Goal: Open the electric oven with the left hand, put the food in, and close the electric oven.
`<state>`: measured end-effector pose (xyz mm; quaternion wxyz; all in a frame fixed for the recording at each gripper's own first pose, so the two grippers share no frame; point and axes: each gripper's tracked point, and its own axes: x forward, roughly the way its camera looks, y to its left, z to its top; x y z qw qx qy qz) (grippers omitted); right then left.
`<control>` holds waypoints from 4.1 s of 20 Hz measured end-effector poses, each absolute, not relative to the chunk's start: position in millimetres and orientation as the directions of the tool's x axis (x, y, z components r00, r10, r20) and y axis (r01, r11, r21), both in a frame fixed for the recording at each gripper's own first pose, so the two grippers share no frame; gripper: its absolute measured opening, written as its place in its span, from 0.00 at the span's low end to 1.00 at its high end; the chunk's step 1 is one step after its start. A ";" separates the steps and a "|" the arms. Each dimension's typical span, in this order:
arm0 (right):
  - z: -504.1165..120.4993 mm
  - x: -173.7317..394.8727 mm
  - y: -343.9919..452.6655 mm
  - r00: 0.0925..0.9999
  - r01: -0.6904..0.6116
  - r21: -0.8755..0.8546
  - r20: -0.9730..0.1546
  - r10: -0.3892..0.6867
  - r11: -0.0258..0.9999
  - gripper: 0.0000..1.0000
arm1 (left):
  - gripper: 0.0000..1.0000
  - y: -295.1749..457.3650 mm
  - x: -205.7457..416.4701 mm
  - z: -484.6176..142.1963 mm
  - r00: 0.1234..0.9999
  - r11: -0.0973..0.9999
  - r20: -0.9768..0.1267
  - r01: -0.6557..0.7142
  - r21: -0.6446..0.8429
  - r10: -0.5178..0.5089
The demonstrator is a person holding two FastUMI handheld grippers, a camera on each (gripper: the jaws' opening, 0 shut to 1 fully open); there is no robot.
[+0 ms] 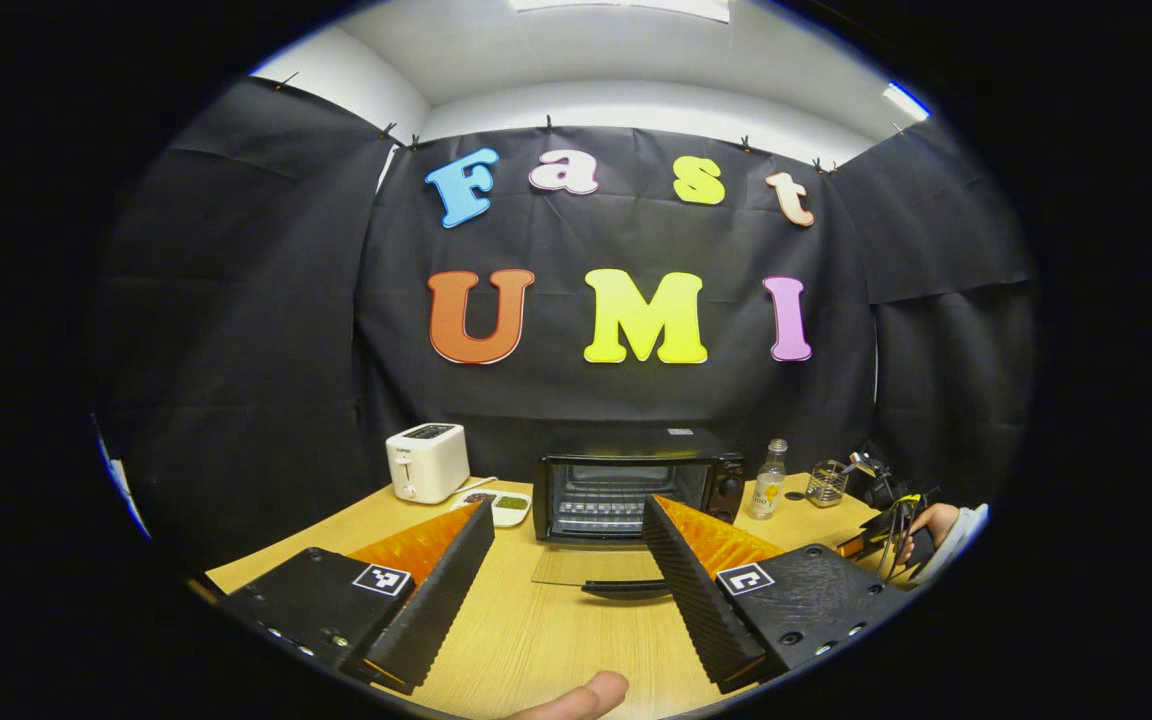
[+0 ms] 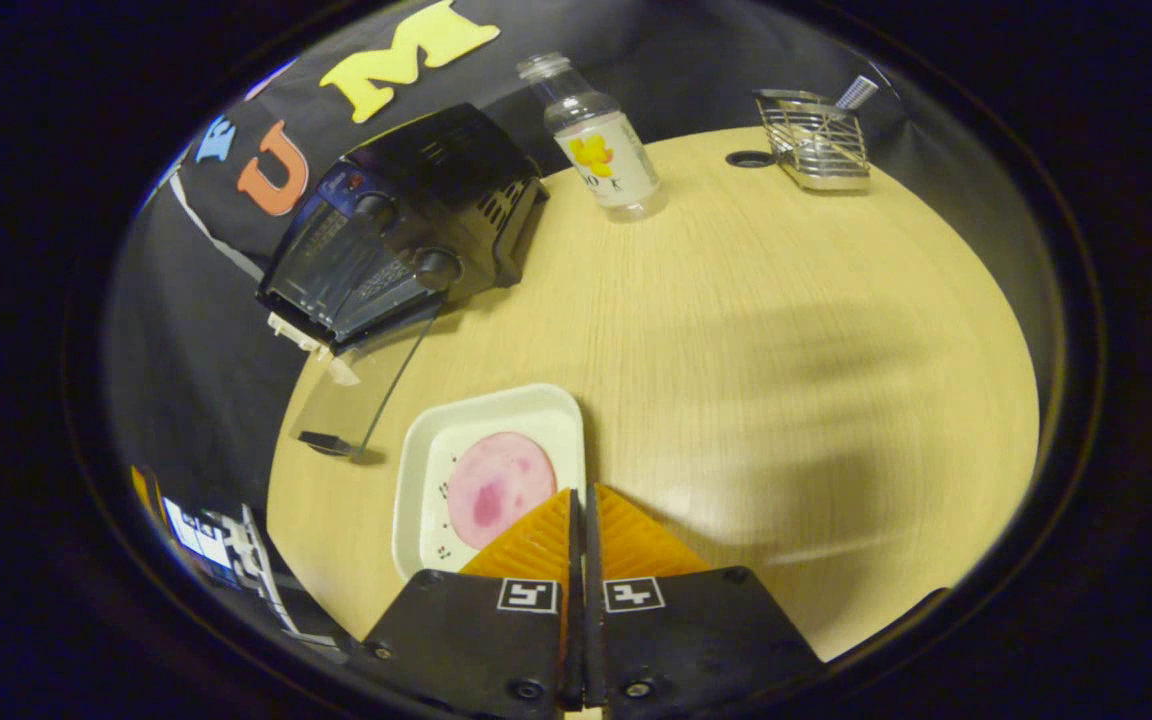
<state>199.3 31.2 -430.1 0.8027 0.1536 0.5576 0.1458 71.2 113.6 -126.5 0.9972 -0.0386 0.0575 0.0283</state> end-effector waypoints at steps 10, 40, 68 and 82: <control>-425.1 185.1 31.9 0.357 0.085 0.594 -0.768 0.532 0.800 0.04 | 0.95 124.5 38.0 -117.9 0.990 0.995 -0.121 -0.083 -0.059 0.075; -331.6 205.0 262.1 0.496 0.059 0.670 -0.663 0.560 0.740 0.04 | 0.95 141.7 22.1 -99.5 0.993 0.988 -0.017 -0.115 -0.099 0.114; -388.8 428.9 291.5 0.876 0.259 0.516 -0.482 0.027 0.817 0.08 | 0.95 203.2 100.8 -184.4 0.968 0.971 -0.144 -0.221 -0.091 0.206; -308.8 307.8 239.6 0.905 -0.071 0.291 -0.384 0.184 0.954 0.92 | 0.95 137.4 143.5 -208.0 0.972 0.985 -0.209 -0.132 -0.115 0.106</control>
